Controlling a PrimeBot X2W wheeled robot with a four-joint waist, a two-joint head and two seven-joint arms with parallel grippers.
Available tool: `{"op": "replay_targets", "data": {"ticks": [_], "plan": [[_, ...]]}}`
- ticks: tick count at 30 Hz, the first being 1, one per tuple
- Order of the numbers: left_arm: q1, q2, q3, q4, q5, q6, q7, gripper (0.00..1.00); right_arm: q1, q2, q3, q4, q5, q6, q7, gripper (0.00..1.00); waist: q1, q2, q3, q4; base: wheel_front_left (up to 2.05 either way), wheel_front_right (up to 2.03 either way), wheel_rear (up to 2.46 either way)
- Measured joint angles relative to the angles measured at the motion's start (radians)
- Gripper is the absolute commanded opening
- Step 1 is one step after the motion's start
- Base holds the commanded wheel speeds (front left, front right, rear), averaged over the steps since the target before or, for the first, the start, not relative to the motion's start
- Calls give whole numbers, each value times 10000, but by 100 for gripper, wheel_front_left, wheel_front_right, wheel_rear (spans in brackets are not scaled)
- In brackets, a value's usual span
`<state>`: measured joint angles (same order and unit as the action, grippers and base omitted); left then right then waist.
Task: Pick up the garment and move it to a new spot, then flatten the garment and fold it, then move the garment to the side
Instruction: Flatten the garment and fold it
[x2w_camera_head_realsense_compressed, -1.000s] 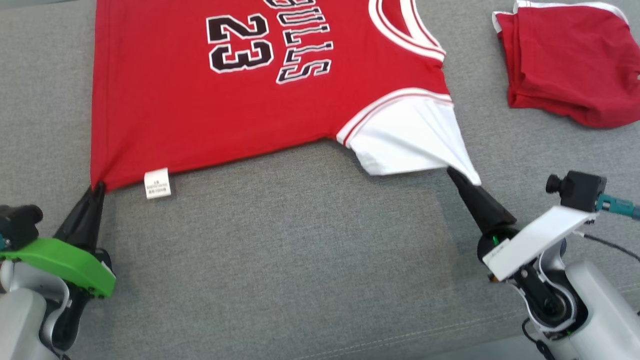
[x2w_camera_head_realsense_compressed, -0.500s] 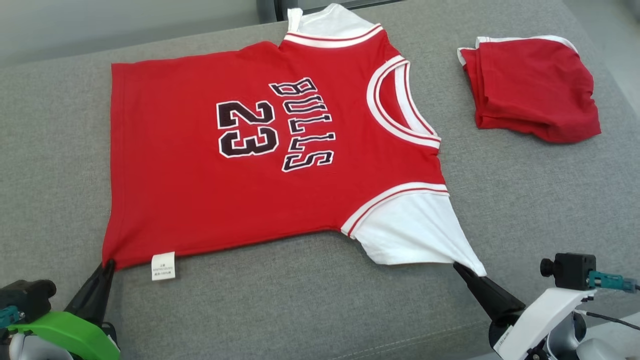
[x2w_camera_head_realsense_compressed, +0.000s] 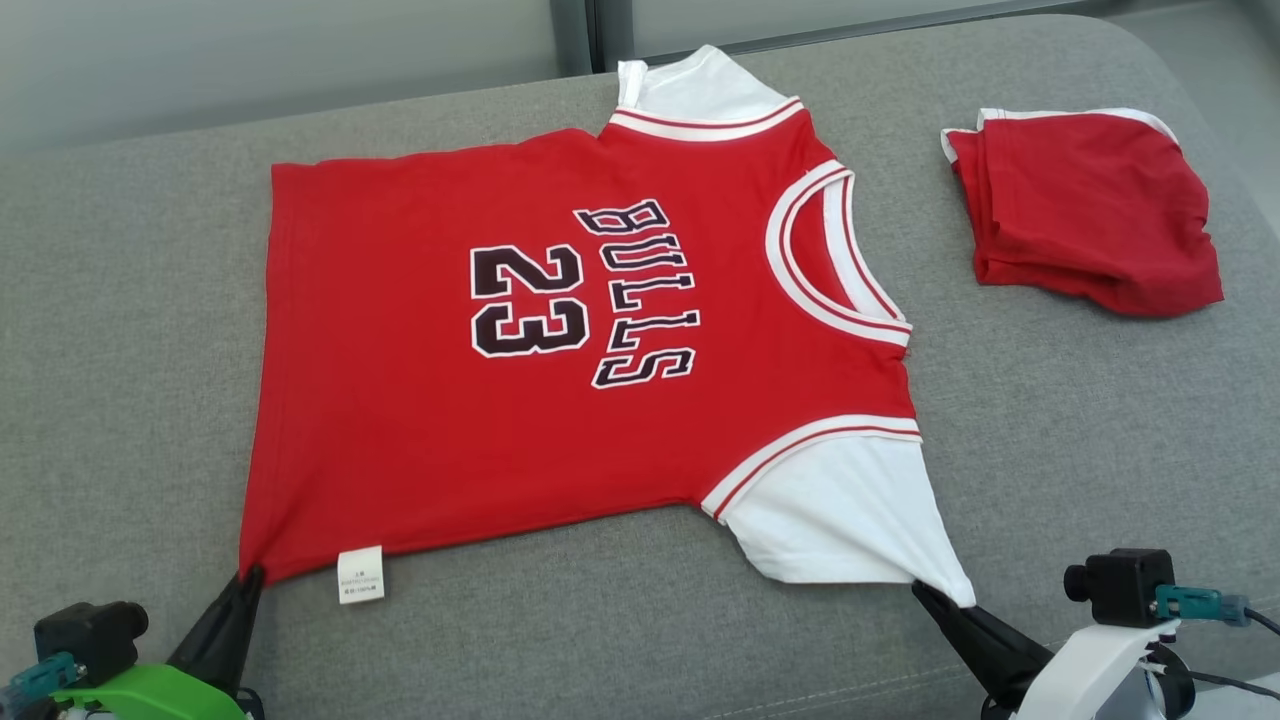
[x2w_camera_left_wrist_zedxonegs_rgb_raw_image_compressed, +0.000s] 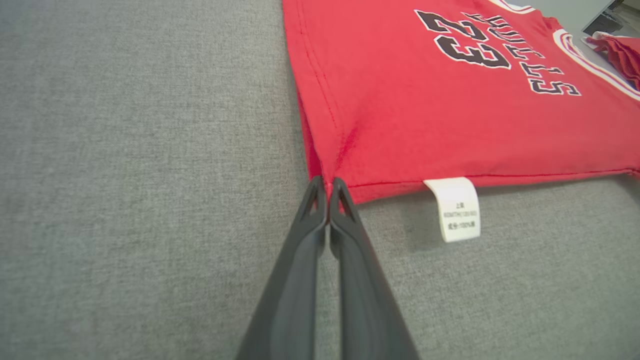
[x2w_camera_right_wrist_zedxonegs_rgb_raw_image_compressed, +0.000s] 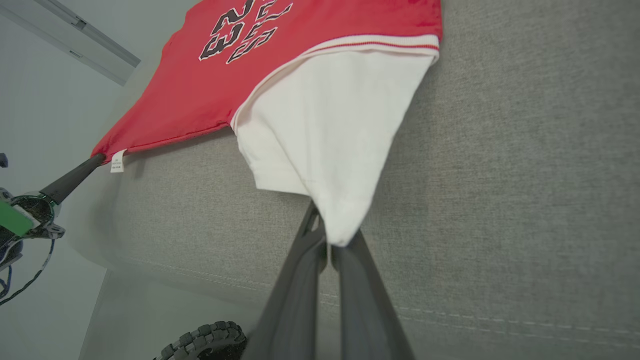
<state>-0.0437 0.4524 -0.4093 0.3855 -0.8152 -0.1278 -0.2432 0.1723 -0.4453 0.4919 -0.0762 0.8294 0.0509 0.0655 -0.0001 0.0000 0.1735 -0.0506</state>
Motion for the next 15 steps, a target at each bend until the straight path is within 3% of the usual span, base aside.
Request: {"op": "replay_targets", "data": {"ticks": [15], "plan": [[44,-372,-435,685,2,-13,-42,0,23,-10,405,554,-669,-311,12,0,0,0,-485,226,0,0,0]]}}
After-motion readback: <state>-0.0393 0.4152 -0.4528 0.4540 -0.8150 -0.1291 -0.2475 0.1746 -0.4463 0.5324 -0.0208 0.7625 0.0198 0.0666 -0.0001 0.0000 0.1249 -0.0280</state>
